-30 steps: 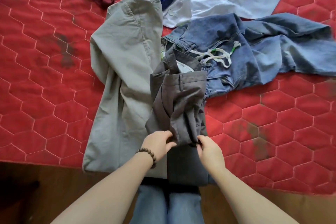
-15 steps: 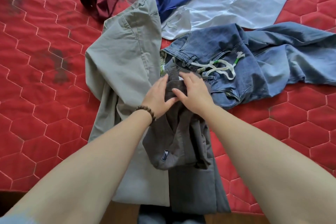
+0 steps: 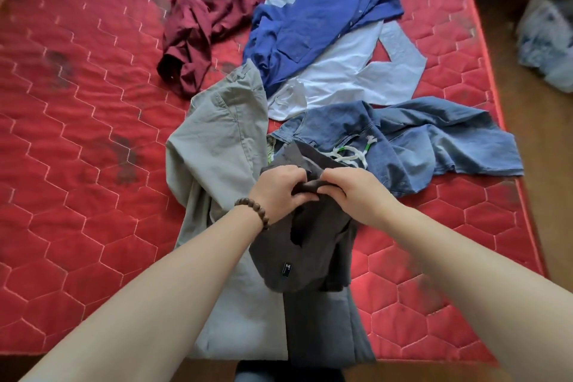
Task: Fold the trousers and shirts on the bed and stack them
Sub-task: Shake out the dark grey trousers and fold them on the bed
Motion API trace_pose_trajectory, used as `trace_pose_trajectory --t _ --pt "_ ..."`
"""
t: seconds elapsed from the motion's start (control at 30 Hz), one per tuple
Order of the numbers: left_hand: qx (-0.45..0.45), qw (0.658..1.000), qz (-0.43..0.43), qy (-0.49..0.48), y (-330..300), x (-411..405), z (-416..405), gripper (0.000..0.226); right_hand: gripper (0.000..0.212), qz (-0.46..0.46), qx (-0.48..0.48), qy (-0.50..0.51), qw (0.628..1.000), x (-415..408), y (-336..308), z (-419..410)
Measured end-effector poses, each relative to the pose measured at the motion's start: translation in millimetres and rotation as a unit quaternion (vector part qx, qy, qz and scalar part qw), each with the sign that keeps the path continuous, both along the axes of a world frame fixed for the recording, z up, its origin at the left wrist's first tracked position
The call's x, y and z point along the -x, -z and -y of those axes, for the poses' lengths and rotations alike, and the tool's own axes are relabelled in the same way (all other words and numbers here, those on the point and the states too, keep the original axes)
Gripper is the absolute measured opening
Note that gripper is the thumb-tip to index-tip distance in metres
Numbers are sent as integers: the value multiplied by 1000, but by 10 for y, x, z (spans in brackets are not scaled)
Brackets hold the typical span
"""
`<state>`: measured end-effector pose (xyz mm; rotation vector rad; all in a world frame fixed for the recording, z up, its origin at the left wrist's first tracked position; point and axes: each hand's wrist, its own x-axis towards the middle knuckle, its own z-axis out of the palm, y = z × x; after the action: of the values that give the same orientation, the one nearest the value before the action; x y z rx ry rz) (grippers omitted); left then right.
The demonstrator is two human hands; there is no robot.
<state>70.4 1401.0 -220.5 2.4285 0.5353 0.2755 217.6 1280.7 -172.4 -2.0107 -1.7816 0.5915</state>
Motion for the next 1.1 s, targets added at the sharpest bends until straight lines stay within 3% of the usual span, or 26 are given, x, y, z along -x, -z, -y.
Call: trace_pose_trajectory --t 0.17,0.43,0.5,0.57,0.63,0.7,0.77,0.83,0.9,1.1 --pt "-69 995 68 34 -1185 -79 -162 40 16 79 -53 -41 995 -82 -1288 -79" --pt "-196 960 196 -47 -3389 -269 -574 36 16 250 -211 -36 944 -300 -3713 -390" --pt "-162 959 232 -35 -3802 -261 -598 39 17 266 -228 -45 936 -242 -4195 -398" --pt "-112 971 210 -4 -4137 -272 -604 79 15 268 -236 -58 932 -145 -4541 -353" --pt "-41 984 164 52 -4395 -301 -520 92 12 256 -245 -72 933 -54 -4751 -271" --pt "109 977 128 132 -4543 -345 -361 65 10 244 -245 -77 935 -2 -4863 -172" --pt "274 939 99 183 -4548 -404 -181 34 8 220 -225 -71 947 4 -4916 -56" --pt "364 908 88 189 -4447 -493 -47 18 7 188 -190 -54 962 -25 -4927 71" --pt "385 902 87 174 -4390 -574 56 12 6 178 -164 -35 970 -91 -4927 199" --pt "272 954 55 110 -4333 -638 143 31 11 147 -103 33 983 -356 -4897 511"
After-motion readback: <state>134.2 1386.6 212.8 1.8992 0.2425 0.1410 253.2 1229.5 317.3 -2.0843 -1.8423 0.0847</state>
